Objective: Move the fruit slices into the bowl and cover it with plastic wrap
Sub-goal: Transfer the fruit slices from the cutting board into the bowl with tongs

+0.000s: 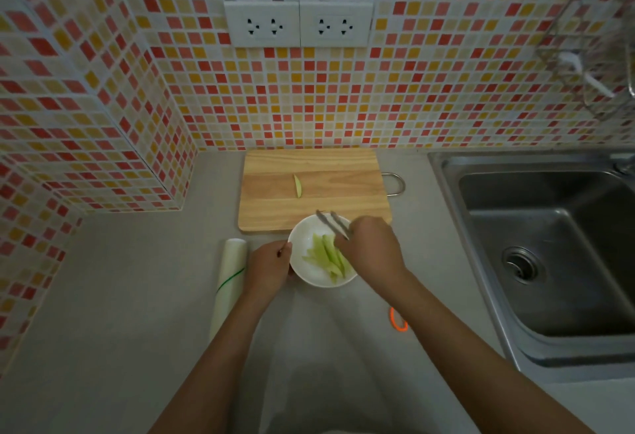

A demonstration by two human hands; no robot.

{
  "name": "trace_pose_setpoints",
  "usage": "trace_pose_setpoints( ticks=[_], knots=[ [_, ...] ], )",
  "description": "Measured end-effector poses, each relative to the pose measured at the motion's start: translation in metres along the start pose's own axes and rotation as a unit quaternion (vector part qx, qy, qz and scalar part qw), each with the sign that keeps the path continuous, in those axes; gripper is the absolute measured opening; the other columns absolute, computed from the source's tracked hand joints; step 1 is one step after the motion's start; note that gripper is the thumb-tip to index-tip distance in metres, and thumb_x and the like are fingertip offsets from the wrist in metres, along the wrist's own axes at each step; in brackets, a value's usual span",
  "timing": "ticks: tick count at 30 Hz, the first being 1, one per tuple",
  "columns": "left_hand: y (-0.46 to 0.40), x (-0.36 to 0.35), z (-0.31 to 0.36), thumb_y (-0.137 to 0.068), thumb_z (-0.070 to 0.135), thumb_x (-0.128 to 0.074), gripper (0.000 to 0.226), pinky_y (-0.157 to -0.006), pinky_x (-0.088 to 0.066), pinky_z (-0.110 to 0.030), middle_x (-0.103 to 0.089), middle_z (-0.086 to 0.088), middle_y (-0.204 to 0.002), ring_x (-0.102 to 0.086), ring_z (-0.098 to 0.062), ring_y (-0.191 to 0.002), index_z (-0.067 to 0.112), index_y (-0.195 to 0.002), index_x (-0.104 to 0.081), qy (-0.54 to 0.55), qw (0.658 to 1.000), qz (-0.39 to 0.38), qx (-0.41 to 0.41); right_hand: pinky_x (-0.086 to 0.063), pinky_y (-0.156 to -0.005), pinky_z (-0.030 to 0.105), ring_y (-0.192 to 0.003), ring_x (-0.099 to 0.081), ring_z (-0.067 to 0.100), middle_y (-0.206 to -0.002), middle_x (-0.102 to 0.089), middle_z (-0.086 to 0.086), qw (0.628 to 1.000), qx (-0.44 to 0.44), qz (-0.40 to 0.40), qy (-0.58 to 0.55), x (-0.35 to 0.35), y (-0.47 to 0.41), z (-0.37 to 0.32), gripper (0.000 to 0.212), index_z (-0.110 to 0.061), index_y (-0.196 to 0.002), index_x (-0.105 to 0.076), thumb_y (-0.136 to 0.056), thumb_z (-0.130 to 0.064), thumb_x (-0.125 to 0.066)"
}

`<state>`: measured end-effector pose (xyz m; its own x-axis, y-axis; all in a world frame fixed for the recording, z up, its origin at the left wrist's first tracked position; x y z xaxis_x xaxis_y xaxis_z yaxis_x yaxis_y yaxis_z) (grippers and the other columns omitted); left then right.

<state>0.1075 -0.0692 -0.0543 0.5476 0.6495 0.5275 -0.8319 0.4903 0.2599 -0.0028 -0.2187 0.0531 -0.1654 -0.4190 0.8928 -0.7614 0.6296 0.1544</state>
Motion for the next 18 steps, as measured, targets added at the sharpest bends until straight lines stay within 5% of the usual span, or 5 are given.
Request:
trace_pose_setpoints(
  ticks=[4,8,12,15,18],
  knots=[
    [-0.001,0.0,-0.002,-0.099,0.022,-0.043,0.037,-0.069,-0.052,-0.042,-0.065,-0.012,-0.068,-0.065,-0.036,-0.071,0.001,-0.078,-0.065,0.003,1.0,-0.005,0.008,-0.022,-0.041,0.024,-0.057,-0.047,0.021,-0.054,-0.041,-0.002,0.999,0.022,0.0,-0.032,-0.008,-0.056,-0.028,0.04,-0.016,-0.052,-0.036,-0.083,-0.019,-0.06],
    [0.0,-0.001,-0.002,-0.099,0.022,-0.042,0.037,-0.066,-0.051,-0.04,-0.063,-0.004,-0.061,-0.064,-0.029,-0.064,0.003,-0.077,-0.065,0.004,1.0,-0.008,0.009,-0.038,-0.055,0.028,-0.073,-0.061,0.03,-0.08,-0.066,0.011,0.998,0.043,-0.032,0.02,-0.036,-0.09,-0.051,0.011,-0.006,-0.074,-0.061,-0.084,-0.008,-0.056],
    [0.001,-0.001,-0.003,-0.099,0.022,-0.042,0.038,-0.058,-0.044,-0.031,-0.06,0.004,-0.052,-0.059,-0.016,-0.052,0.011,-0.069,-0.062,0.015,1.0,-0.004,0.011,-0.041,-0.059,0.03,-0.083,-0.066,0.032,-0.091,-0.069,0.015,0.998,0.044,-0.033,0.04,-0.048,-0.102,-0.055,0.018,-0.001,-0.088,-0.067,-0.085,0.002,-0.05],
    [0.0,0.0,-0.003,-0.099,0.022,-0.042,0.037,-0.063,-0.05,-0.038,-0.064,-0.002,-0.058,-0.065,-0.025,-0.06,0.005,-0.076,-0.065,0.016,1.0,-0.006,0.012,-0.039,-0.055,0.03,-0.073,-0.061,0.031,-0.074,-0.062,0.012,0.999,0.033,-0.027,0.018,-0.044,-0.101,-0.047,0.017,-0.001,-0.078,-0.065,-0.086,0.0,-0.05],
    [-0.001,-0.001,-0.002,-0.099,0.022,-0.041,0.037,-0.067,-0.053,-0.041,-0.067,-0.009,-0.064,-0.067,-0.031,-0.067,0.003,-0.081,-0.068,0.011,1.0,-0.006,0.007,-0.026,-0.042,0.027,-0.051,-0.045,0.022,-0.051,-0.04,0.002,0.999,0.026,-0.008,-0.027,-0.027,-0.089,-0.031,0.037,-0.011,-0.051,-0.043,-0.086,-0.005,-0.054]
  ],
)
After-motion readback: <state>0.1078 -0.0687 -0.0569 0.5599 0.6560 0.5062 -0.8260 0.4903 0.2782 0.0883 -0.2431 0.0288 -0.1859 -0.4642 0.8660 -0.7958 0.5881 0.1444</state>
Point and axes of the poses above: each hand's wrist, its own y-axis away from the middle knuckle, its own x-axis out of the back of the hand, z = x × y, the point moved 9 cm from there along -y, towards the middle knuckle
